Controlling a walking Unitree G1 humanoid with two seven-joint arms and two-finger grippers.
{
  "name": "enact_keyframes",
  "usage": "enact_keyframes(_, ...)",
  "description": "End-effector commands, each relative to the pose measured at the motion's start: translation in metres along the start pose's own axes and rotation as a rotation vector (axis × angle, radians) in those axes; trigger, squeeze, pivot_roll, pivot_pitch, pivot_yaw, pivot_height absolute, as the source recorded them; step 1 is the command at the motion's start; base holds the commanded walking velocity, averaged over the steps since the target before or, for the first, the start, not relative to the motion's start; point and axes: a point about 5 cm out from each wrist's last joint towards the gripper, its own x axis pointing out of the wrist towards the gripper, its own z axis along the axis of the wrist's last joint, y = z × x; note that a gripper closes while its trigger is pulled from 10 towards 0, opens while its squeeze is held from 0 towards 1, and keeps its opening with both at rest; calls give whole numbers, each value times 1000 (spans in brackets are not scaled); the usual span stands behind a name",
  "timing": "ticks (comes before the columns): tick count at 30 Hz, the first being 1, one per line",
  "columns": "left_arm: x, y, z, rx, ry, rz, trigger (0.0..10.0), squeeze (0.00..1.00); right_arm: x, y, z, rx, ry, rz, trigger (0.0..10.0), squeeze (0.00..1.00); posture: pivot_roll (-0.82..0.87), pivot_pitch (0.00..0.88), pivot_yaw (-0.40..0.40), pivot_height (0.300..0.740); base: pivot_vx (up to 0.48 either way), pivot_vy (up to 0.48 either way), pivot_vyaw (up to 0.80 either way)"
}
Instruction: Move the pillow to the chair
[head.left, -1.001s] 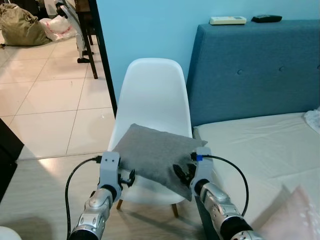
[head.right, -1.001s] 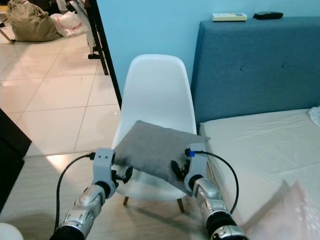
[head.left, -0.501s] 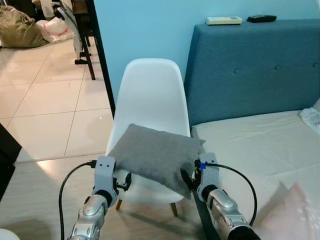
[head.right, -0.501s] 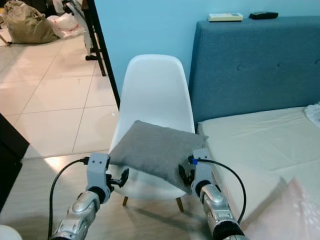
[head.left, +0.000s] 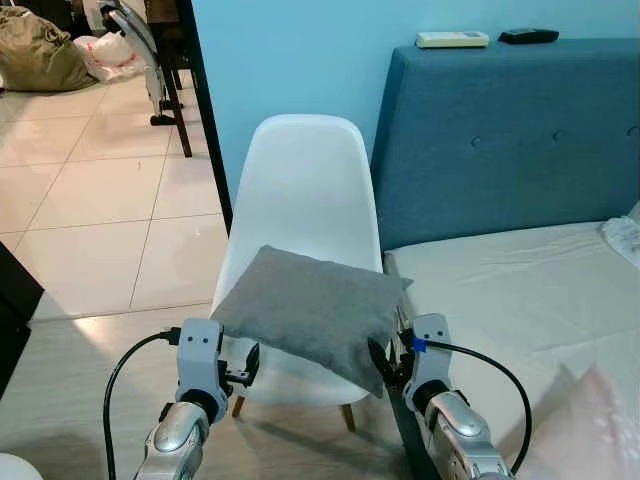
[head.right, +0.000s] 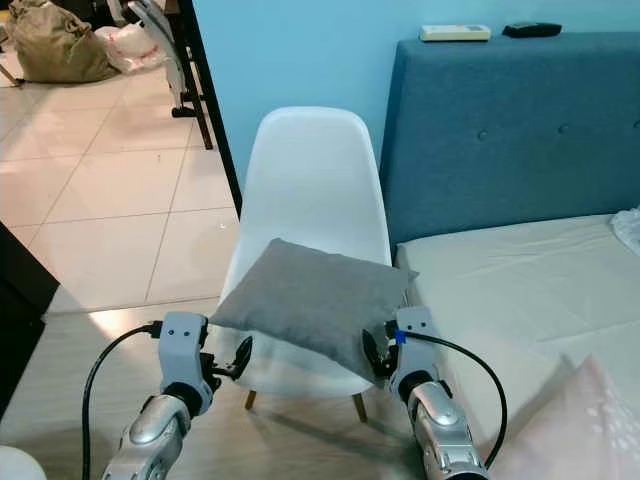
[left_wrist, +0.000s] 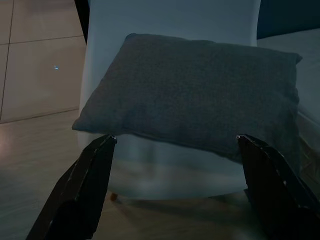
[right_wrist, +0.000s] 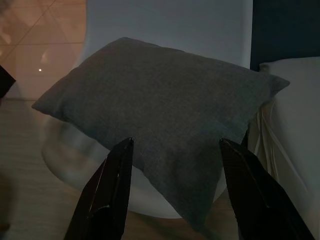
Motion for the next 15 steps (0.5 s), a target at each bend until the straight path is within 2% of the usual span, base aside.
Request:
enact_keyframes(1, -4, -1, -6, -18, 32, 1, 10000, 0, -1, 1, -3, 20, 16, -1, 10000, 0, 7, 137, -15, 740, 0, 0, 0)
enact_keyframes(15, -4, -4, -5, -14, 62, -23, 10000, 0, -3, 2, -2, 24, 32, -10, 10000, 0, 5, 142, -8, 740, 0, 0, 0)
